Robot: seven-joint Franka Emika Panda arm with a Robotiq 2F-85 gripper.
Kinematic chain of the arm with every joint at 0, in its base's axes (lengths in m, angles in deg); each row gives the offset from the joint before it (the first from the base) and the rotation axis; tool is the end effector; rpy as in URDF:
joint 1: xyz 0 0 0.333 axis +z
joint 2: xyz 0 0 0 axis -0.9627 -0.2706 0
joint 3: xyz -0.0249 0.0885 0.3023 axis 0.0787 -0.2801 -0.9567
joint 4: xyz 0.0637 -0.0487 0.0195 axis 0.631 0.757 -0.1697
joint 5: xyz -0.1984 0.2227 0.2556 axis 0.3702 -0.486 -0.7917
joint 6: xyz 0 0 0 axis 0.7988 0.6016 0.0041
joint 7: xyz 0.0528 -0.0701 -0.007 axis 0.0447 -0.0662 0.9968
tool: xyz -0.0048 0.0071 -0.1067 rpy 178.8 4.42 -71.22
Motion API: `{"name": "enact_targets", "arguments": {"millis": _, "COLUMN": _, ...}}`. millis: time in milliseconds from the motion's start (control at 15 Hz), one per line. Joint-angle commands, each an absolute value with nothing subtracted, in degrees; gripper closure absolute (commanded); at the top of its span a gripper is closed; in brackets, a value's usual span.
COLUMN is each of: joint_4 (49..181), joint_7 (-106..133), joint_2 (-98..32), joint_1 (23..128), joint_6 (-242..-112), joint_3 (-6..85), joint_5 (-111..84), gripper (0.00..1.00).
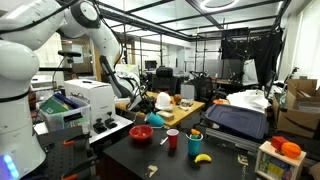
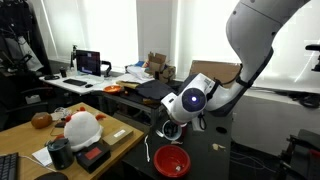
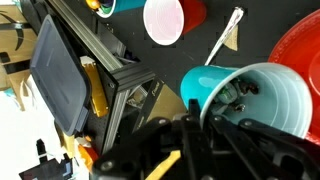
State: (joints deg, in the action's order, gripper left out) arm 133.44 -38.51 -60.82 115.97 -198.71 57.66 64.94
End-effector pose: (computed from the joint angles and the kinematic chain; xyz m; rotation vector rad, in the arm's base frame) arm 0.5426 0.2302 0.0940 2.2249 0.9823 0.5511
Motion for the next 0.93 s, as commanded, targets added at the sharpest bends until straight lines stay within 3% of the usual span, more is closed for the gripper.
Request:
{"name": "enact_targets", "arguments": {"millis": 0, "joint_4": 142.5, "joint_7": -37.9, "joint_2": -52.7, "joint_1": 116.5, "joint_6": -201.3, "joint_3": 58.8, "joint_5": 67.8, "gripper": 0.99}}
{"name": "enact_targets", "arguments": {"millis": 67, "joint_4": 145.1, "joint_7": -36.3, "joint_2": -50.4, "joint_1": 116.2, "joint_6": -202.1, "joint_3": 59.1, "joint_5": 68.4, "gripper": 0.99}}
{"name": "enact_targets", "arguments": {"millis": 133, "joint_4": 138.4, "joint_7": -38.2, "joint_2": -57.1, "joint_1": 116.0, "joint_6": -200.3, "joint_3": 57.9, "joint_5": 66.5, "gripper": 0.96}}
{"name": "enact_targets", "arguments": {"millis": 867, "joint_4": 143.6, "joint_7": -37.2, "joint_2": -52.2, "joint_1": 116.0, "joint_6": -201.3, "joint_3": 58.6, "joint_5": 67.4, "gripper": 0.96}}
